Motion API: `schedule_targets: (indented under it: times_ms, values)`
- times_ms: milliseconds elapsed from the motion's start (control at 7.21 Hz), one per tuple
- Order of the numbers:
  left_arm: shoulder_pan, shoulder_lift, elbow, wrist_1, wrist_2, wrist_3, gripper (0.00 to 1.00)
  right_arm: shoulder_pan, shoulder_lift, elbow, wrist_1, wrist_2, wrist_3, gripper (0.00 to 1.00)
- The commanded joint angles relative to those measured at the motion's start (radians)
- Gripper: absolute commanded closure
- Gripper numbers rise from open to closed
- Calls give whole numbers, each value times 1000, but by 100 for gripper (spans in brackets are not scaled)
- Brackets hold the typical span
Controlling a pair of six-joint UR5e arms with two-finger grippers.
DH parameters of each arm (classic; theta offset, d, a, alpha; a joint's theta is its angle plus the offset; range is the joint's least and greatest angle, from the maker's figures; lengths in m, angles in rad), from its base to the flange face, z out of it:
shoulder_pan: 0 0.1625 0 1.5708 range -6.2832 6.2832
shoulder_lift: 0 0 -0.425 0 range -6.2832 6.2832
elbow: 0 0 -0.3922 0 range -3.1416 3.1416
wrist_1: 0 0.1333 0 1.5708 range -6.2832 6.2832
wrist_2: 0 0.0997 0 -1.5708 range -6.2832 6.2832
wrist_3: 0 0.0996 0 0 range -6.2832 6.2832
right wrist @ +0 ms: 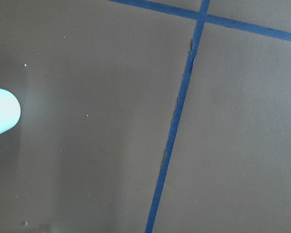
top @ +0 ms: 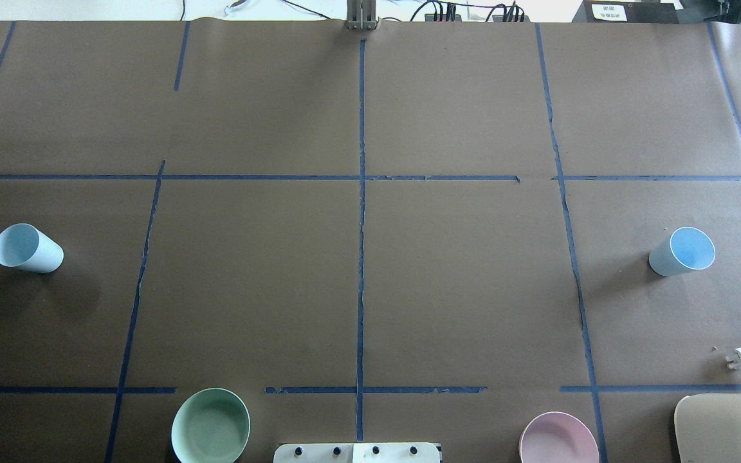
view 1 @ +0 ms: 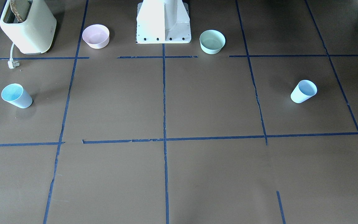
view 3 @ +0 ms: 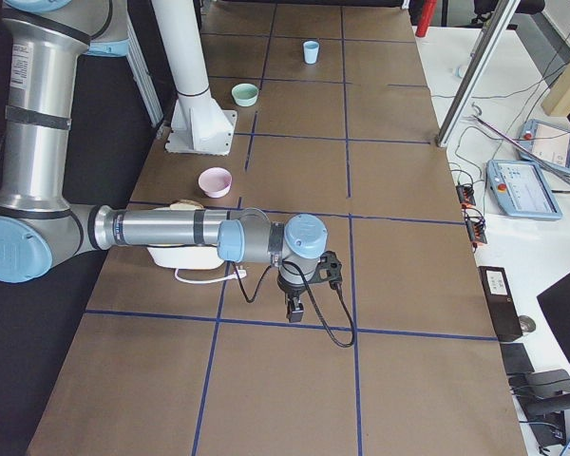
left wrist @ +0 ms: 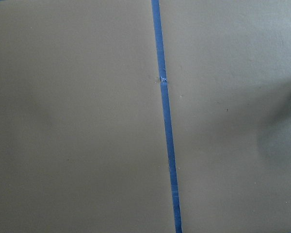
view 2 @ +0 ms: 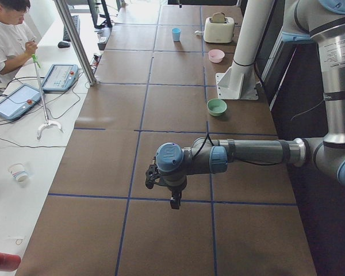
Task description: Stack blue cups with both arms
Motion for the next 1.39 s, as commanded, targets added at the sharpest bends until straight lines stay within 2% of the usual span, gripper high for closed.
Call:
schedule_targets:
  times_ms: [0,416,693,832,971,1248]
  values:
    - [0,0,0,0,0,0,0,0,2,1,1,1,0,0]
    - [9,-3,-21,0,0,-2,0,0,0,1,1,23,0,0]
    - [9,-105,-20,-1,-14,-9,0,0,0,1,1,28,0,0]
    - [9,-170,-18,-33,-9,-12,0,0,0,3,1,28,0,0]
    - [11,-192,-9,-43,-15,-9,0,0,0,3,1,30,0,0]
    - [96,-190,-12,-139,-11,-15,0,0,2,4,1,31,0,0]
